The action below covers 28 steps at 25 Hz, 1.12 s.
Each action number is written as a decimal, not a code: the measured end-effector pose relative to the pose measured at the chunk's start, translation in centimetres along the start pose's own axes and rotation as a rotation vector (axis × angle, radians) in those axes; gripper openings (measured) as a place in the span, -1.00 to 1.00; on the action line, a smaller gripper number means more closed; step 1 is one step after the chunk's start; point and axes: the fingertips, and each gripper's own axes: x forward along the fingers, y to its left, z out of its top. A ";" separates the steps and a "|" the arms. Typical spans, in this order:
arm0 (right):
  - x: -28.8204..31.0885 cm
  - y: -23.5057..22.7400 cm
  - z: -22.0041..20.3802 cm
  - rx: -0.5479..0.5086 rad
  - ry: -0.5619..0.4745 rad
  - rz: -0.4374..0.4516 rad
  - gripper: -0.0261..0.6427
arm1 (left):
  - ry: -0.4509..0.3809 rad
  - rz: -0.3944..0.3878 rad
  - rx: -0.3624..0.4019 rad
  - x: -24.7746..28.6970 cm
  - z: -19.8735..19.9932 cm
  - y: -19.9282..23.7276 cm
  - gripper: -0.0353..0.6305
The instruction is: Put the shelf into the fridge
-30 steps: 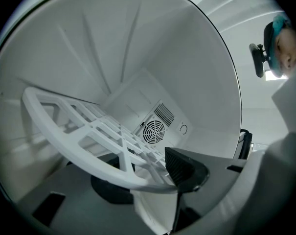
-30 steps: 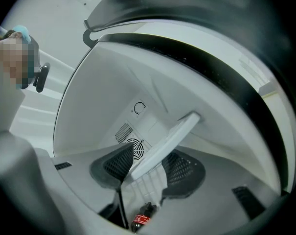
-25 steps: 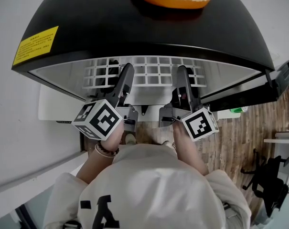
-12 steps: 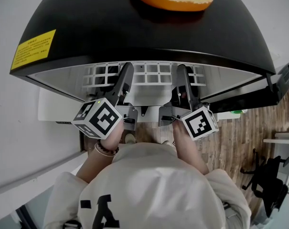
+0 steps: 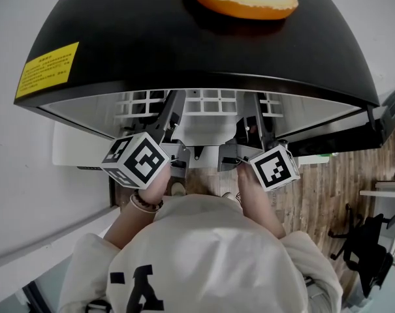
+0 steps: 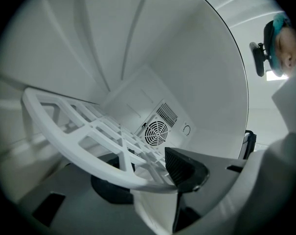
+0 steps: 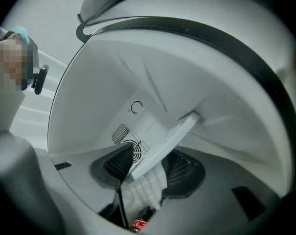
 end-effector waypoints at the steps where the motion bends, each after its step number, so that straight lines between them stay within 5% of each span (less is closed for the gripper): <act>1: 0.0 0.0 0.0 0.001 -0.001 -0.001 -0.34 | 0.001 0.000 -0.001 0.0 0.0 0.0 -0.34; 16: -0.1 0.2 -0.2 -0.016 0.019 0.016 -0.33 | -0.014 -0.027 0.031 -0.5 -0.2 -0.2 -0.24; 28: -2.7 0.4 -0.6 -0.085 0.015 -0.017 -0.22 | -0.036 -0.029 0.144 -2.9 -0.7 -0.7 -0.12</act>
